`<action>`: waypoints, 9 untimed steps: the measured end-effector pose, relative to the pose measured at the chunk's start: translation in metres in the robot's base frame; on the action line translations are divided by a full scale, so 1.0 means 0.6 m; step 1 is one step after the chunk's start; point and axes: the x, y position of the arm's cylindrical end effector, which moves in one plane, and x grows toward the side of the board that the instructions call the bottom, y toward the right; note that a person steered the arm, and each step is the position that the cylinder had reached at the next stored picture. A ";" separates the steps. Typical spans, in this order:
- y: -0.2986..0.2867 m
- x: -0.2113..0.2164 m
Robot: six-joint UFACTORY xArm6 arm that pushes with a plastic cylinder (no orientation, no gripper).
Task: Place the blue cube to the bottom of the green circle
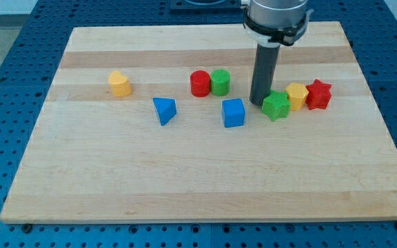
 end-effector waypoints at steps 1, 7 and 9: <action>-0.013 0.003; -0.037 0.065; -0.092 0.064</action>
